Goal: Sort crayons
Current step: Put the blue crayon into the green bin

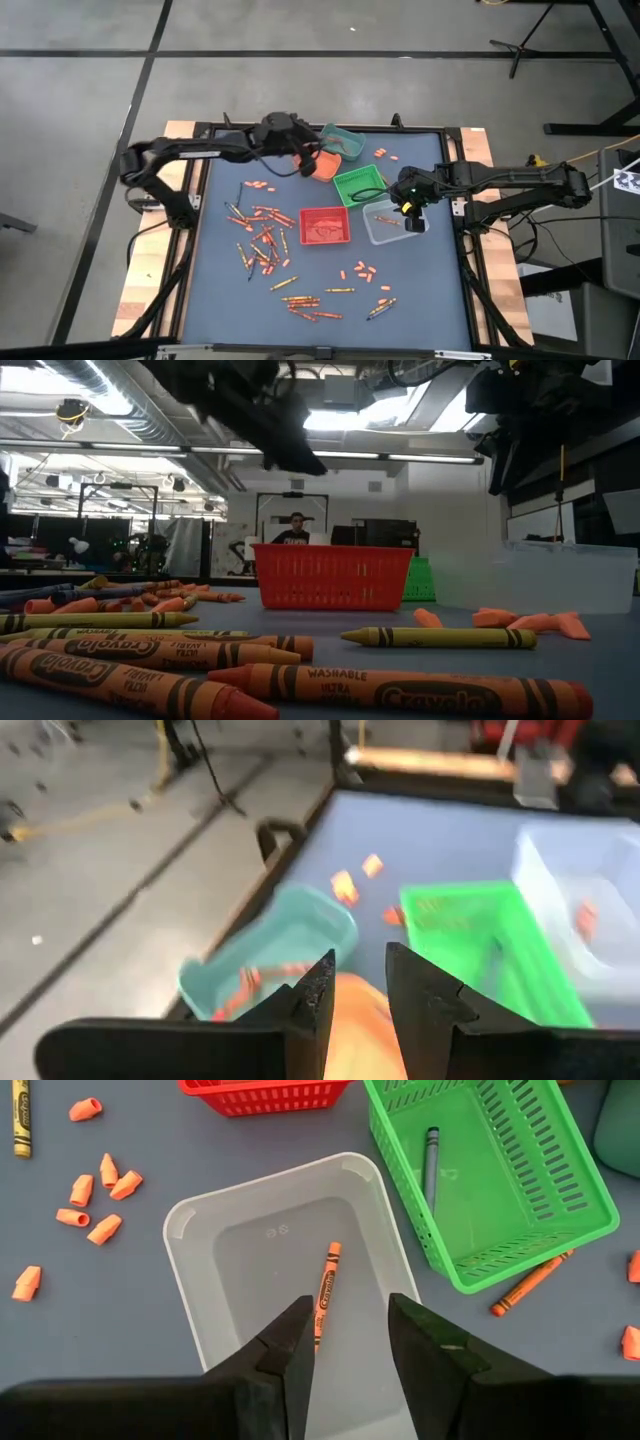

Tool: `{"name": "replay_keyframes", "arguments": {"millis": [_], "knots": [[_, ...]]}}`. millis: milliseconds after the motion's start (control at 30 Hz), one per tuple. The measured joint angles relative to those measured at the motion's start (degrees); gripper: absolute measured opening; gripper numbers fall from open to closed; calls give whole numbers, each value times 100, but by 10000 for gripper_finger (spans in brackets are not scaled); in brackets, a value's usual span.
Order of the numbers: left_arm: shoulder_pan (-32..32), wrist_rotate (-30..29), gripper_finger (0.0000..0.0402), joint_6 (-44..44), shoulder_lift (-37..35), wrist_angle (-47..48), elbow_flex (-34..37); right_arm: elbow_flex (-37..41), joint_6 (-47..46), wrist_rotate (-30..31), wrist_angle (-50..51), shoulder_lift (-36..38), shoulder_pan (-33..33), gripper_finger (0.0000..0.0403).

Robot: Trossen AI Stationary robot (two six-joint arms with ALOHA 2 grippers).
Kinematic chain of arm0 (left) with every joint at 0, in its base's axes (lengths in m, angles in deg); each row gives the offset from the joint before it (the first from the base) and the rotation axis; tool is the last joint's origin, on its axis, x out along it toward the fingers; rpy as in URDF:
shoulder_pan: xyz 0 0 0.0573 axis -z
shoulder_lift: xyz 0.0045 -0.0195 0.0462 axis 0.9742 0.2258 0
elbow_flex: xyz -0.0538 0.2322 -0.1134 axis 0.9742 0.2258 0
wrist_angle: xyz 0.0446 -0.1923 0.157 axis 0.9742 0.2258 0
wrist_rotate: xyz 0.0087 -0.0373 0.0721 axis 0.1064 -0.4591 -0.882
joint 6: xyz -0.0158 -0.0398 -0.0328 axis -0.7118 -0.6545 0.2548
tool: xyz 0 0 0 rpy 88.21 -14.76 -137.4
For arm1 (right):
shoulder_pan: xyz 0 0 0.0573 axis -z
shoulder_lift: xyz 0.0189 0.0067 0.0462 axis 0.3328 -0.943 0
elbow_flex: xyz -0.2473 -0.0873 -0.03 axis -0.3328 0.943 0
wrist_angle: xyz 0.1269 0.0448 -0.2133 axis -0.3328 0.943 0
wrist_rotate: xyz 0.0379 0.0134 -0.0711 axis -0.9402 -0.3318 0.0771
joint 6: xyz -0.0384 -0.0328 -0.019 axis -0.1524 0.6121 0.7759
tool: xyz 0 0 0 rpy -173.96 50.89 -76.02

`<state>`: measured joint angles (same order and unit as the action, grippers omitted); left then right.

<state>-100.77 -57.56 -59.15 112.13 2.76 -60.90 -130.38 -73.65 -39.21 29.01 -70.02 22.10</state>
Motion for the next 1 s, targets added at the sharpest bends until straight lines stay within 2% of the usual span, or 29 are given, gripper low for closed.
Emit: {"name": "replay_keyframes", "arguments": {"millis": [133,300,600,767,1000], "knots": [[220,-80,77,-245,-560,1088,0,0,1,10,0,0,0,127],[361,-274,76,-1159,-982,2250,1,0,0,9,0,0,0,127],[362,-390,76,-2640,-1056,4412,3,0,0,-14,1,-2,0,127],[370,-536,76,-3441,-1056,5001,194,0,0,-15,1,-2,0,127],[372,-527,76,-4196,-1054,4995,985,0,0,-14,2,-2,0,127]]}}
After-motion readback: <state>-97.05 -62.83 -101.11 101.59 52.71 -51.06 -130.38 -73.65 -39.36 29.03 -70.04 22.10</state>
